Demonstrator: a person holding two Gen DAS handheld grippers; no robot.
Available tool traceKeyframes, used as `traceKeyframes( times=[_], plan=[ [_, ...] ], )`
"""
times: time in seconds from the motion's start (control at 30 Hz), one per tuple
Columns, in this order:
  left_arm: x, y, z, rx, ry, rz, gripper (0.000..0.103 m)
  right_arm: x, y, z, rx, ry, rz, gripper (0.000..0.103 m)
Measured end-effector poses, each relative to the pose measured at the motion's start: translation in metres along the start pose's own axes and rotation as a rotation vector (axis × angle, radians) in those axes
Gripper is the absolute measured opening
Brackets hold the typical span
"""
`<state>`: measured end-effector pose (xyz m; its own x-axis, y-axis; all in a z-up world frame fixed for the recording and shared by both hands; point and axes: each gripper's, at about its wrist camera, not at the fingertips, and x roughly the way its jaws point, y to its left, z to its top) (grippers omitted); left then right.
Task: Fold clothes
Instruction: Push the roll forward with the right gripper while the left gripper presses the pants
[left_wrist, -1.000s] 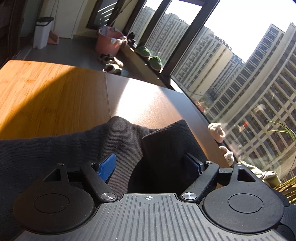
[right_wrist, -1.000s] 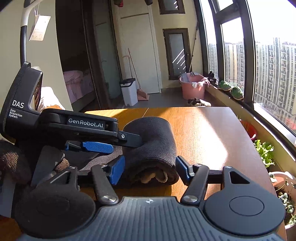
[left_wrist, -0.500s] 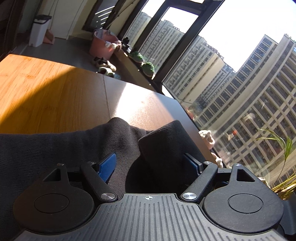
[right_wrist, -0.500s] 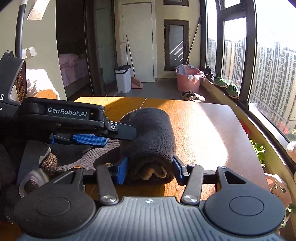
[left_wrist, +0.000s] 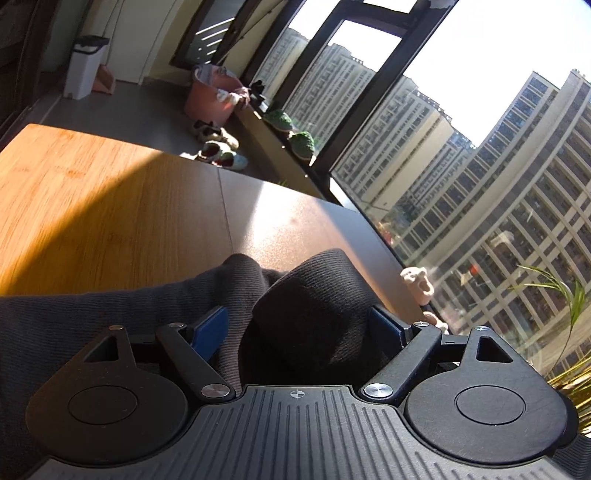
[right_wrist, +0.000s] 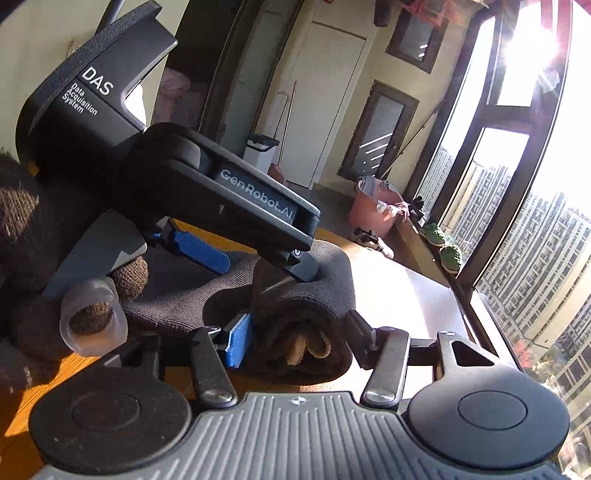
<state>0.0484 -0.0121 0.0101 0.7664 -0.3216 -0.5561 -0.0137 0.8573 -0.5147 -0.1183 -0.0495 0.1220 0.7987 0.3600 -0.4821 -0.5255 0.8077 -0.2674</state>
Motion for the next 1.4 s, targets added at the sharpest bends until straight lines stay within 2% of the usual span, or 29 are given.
traceKeyframes(
  times=[0.1,0.2,0.27,0.33,0.43,0.53,0.63,0.7,0.83,0.97,1.07,1.13,1.23,1.3,1.4],
  plan=[
    [0.002,0.011,-0.001,-0.034,0.007,0.001,0.085,-0.003,-0.029,0.000,0.200,-0.035,0.024,0.081],
    [0.000,0.008,0.000,-0.022,0.011,0.015,0.083,0.017,-0.047,-0.001,0.353,0.015,0.075,0.083],
    [-0.001,0.006,-0.002,-0.007,0.010,0.023,0.084,0.034,-0.051,-0.007,0.435,0.061,0.125,0.076],
    [-0.002,0.005,-0.005,0.005,0.008,0.026,0.084,0.036,-0.052,-0.012,0.451,0.060,0.112,0.062],
    [-0.006,0.005,-0.009,0.013,0.010,0.021,0.083,0.029,-0.058,-0.016,0.452,0.057,0.110,0.046],
    [-0.011,0.000,-0.015,0.025,0.039,0.000,0.084,0.012,-0.060,-0.019,0.391,0.067,0.123,0.043],
    [-0.021,-0.005,-0.019,-0.010,0.080,-0.040,0.084,-0.007,-0.056,-0.020,0.271,0.058,0.088,0.043],
    [-0.029,-0.007,-0.018,-0.046,0.086,-0.058,0.084,-0.009,-0.041,-0.017,0.160,0.051,0.009,0.044],
    [-0.036,-0.031,-0.004,0.032,0.021,-0.049,0.089,0.002,-0.004,-0.010,-0.035,0.059,-0.138,0.047],
    [-0.013,-0.040,-0.003,0.059,0.054,-0.030,0.090,0.011,0.029,-0.009,-0.158,0.030,-0.191,0.049],
    [0.004,-0.025,-0.008,0.017,0.083,-0.022,0.097,0.004,0.019,-0.012,-0.109,0.019,-0.117,0.057],
    [0.005,-0.014,-0.012,-0.016,0.087,-0.050,0.098,-0.008,0.001,-0.014,-0.020,-0.001,-0.022,0.061],
    [0.001,-0.013,-0.016,0.008,0.070,-0.048,0.098,-0.023,-0.031,-0.010,0.179,-0.017,0.121,0.060],
    [-0.001,-0.014,-0.017,0.017,0.066,-0.039,0.098,-0.026,-0.044,-0.008,0.270,-0.024,0.154,0.057],
    [-0.005,-0.011,-0.017,0.008,0.060,-0.030,0.097,-0.016,-0.044,-0.009,0.293,-0.011,0.141,0.054]
  ],
)
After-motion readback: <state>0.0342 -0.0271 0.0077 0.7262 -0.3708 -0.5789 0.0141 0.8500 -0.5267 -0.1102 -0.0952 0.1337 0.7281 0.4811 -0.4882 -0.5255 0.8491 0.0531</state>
